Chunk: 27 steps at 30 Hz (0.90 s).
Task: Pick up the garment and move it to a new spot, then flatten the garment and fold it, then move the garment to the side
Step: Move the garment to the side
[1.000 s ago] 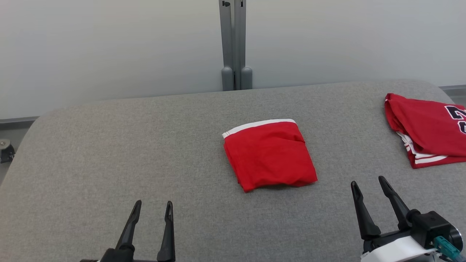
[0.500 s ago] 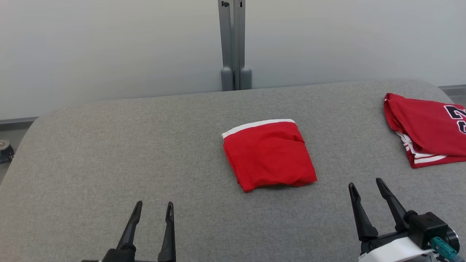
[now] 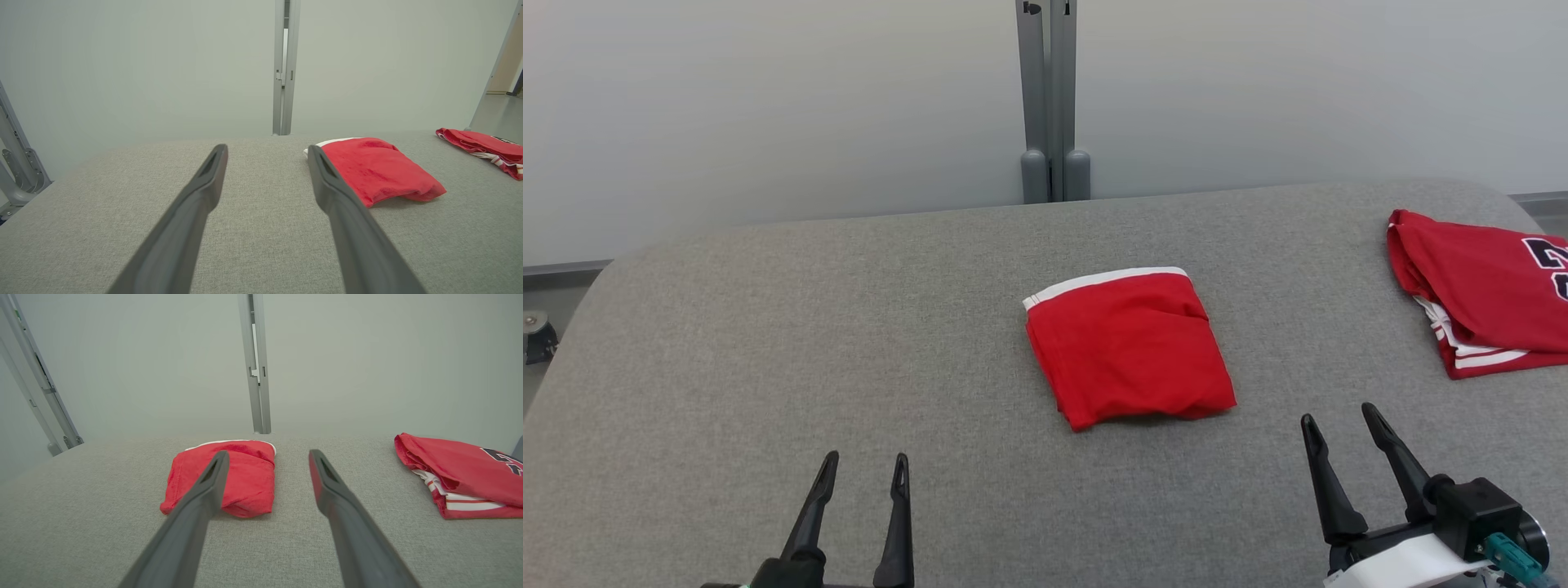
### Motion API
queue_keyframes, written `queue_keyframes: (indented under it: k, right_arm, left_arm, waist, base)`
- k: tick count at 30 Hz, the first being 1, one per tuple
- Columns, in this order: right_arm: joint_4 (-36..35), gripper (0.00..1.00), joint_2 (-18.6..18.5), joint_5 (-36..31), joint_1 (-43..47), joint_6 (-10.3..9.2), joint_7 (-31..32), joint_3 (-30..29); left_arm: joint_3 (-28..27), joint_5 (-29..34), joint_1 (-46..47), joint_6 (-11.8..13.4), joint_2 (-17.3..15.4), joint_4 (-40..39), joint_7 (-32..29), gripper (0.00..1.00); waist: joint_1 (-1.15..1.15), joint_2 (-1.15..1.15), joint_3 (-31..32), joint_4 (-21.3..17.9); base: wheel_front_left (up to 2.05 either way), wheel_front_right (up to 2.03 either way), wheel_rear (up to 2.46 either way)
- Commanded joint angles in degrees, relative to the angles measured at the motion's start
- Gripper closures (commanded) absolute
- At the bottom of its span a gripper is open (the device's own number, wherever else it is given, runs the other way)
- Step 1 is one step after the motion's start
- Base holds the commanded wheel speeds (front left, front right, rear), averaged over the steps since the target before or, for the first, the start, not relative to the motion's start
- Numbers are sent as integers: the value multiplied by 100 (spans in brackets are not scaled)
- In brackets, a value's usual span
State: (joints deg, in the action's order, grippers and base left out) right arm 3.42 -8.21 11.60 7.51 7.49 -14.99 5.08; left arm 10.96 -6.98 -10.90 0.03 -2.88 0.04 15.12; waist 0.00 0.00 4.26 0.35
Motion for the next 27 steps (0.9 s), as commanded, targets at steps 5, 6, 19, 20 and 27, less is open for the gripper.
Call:
queue_keyframes:
  k: [5, 6, 19, 20, 27]
  right_arm:
    - [5, 0, -7, 51, 5, 0, -21, 6]
    - [6, 0, -6, 49, 5, 0, -20, 11]
    - [26, 0, -44, 48, 17, 1, -20, 36]
    - [39, 0, -48, 53, 9, 1, -21, 44]
    - [72, 0, -79, 61, -78, 1, -20, 74]
  left_arm:
    - [-4, 6, -29, 46, -5, -27, -2, 0]
    - [-2, 3, -29, 49, -5, -29, -1, 0]
    - [49, -12, 13, 56, -5, -30, -2, 0]
    - [61, -10, 17, 53, -5, -32, -1, 0]
    - [101, 21, 105, 44, -5, -40, -2, 0]
  waist:
    - [0, 0, -19, 10]
    - [0, 0, -21, 9]
    - [0, 0, -107, 26]
    - [0, 0, -126, 35]
    - [0, 0, -322, 102]
  base:
    - [0, 0, 0]
    - [0, 0, 0]
    - [0, 0, 0]
    - [0, 0, 0]
    - [0, 0, 0]
